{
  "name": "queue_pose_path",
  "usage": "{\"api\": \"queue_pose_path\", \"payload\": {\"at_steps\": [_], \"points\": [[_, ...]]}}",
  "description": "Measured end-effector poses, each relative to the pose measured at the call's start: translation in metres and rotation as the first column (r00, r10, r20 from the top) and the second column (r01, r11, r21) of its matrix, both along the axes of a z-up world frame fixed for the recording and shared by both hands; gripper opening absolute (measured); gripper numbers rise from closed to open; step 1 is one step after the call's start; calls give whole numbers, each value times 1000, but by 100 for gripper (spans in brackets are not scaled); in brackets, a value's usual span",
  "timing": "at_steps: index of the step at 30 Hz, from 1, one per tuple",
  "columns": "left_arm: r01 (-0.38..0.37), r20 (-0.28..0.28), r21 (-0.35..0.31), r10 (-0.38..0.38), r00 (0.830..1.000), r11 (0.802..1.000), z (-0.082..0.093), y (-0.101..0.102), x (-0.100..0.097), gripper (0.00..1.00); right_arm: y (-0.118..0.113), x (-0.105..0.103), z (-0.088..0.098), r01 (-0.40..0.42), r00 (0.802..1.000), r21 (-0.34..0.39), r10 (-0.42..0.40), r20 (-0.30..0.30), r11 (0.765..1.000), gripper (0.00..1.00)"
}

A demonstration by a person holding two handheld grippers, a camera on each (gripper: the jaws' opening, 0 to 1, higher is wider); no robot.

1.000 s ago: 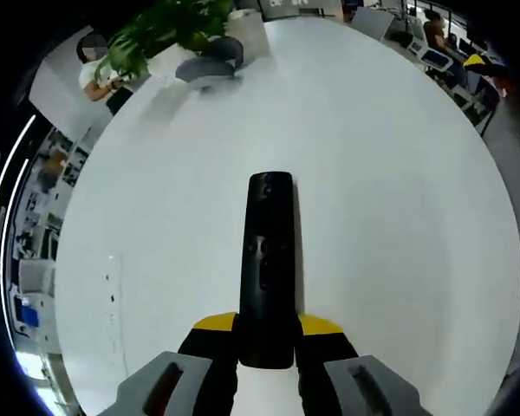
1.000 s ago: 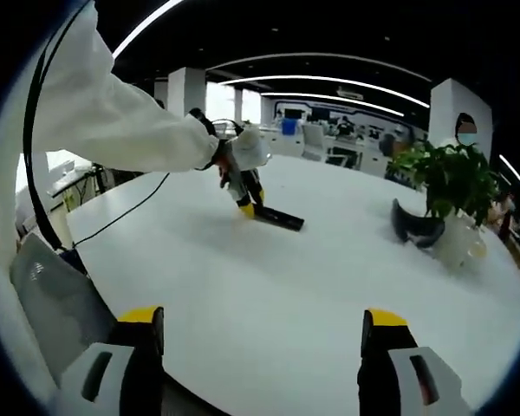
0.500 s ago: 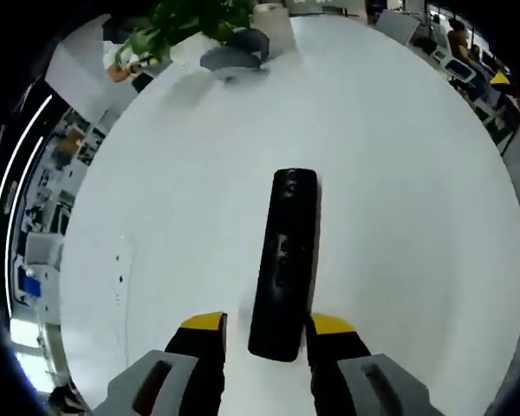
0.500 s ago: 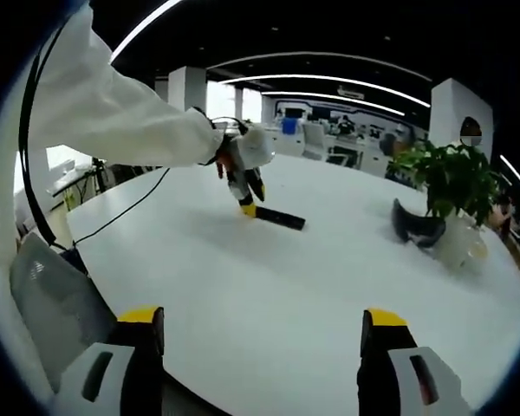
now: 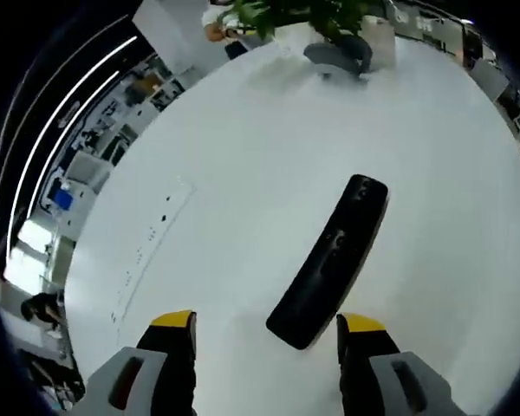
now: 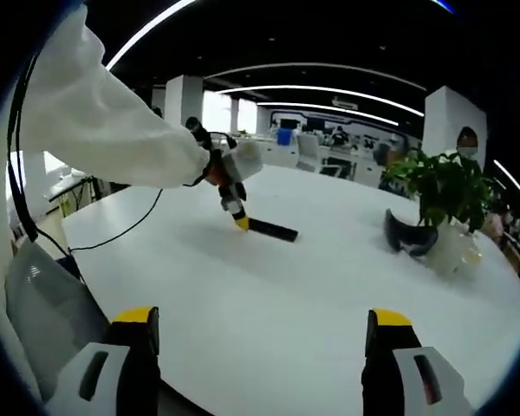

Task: Press the specified remote control buttons in sequence, fully releasing each button before pressing the next.

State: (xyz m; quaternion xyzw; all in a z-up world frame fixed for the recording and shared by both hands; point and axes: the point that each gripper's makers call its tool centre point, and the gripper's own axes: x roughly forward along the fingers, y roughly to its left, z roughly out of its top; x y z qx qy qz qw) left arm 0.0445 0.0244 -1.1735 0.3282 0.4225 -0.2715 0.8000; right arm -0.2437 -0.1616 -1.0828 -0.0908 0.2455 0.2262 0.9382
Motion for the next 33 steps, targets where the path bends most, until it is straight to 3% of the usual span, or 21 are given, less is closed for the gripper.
{"api": "queue_pose_path", "payload": {"at_steps": [4, 7, 11, 17, 24, 27, 29, 33], "points": [[-84, 33, -44, 86, 996, 995, 1, 4, -10, 85, -2, 0, 0, 11, 1000, 1, -11, 5, 1000, 99], [-151, 36, -129, 156, 987, 980, 5, 2, -28, 93, -2, 0, 0, 10, 1000, -1, -10, 9, 1000, 99], [-175, 31, -188, 184, 982, 966, 8, 4, -43, 99, -3, 0, 1, 10, 1000, -6, -10, 18, 1000, 99], [-231, 28, -328, 253, 967, 916, 21, -2, -64, 99, -2, -1, 2, 10, 1000, 0, -10, 25, 1000, 99], [-240, 30, -374, 271, 962, 896, 33, 1, -94, 100, -3, -1, 2, 13, 1000, 0, -13, 28, 1000, 99], [-268, 7, -440, 301, 953, 857, 39, 2, -108, 100, -3, -1, 3, 12, 999, -2, -12, 33, 1000, 99], [-270, 11, -446, 306, 952, 853, 45, 7, -123, 100, -3, -2, 2, 12, 999, -3, -12, 33, 1000, 99], [-286, 18, -490, 337, 941, 824, 57, 13, -148, 100, -3, -1, 3, 13, 999, -1, -13, 33, 1000, 99]]}}
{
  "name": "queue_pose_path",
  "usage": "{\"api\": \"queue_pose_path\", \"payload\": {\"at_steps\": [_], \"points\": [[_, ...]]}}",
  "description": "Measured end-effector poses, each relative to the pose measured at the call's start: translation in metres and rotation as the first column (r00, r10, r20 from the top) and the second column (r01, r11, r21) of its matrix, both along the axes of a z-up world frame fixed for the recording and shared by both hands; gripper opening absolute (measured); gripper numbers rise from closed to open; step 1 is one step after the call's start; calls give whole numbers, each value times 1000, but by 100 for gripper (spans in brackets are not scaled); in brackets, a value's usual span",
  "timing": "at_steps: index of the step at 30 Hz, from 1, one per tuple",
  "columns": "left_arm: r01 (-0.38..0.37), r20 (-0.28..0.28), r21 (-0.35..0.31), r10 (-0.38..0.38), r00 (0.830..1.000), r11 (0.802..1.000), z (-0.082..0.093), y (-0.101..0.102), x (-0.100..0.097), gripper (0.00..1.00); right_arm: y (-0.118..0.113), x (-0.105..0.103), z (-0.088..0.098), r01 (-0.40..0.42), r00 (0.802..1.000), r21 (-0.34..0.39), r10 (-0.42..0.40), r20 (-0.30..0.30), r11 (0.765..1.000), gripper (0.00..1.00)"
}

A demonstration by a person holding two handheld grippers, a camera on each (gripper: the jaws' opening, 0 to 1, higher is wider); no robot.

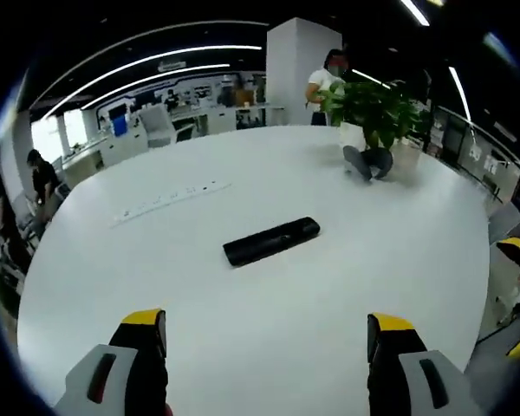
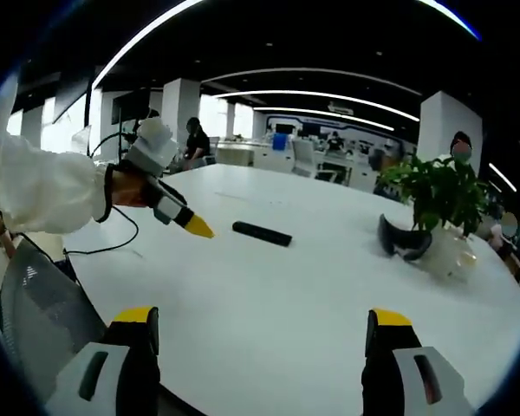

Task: Press the specified remote control buttons in sequence, fully releasing each button before pressing the next.

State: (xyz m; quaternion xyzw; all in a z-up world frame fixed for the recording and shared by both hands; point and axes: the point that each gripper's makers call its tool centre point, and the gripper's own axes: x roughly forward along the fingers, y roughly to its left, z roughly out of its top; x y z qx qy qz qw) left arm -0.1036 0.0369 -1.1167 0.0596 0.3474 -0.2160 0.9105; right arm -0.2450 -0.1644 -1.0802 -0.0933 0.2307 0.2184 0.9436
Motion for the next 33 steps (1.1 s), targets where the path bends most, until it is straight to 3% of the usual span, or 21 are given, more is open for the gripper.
{"api": "queue_pose_path", "payload": {"at_steps": [7, 18, 22, 30, 32, 33], "points": [[-67, 53, -41, 69, 996, 997, 26, 15, -38, 100, 1, -1, -1, -6, 1000, -4, 6, 0, 1000, 99], [-112, 95, -76, 119, 988, 991, 42, 45, -92, 98, 1, -2, -1, -6, 1000, -8, 6, -3, 1000, 99], [-155, 141, -107, 169, 976, 982, 52, 59, -109, 98, 2, -2, 0, -8, 1000, -6, 8, 2, 1000, 99], [-213, 164, -84, 225, 960, 973, 49, 79, -134, 94, 5, -3, -2, -27, 1000, -22, 27, -5, 999, 98], [-213, 183, -83, 225, 957, 973, 48, 82, -139, 94, 6, -4, -2, -30, 1000, -24, 30, -5, 999, 98], [-226, 214, -92, 241, 947, 970, 50, 84, -140, 94, 6, -4, -3, -32, 999, -26, 32, -6, 999, 97]]}}
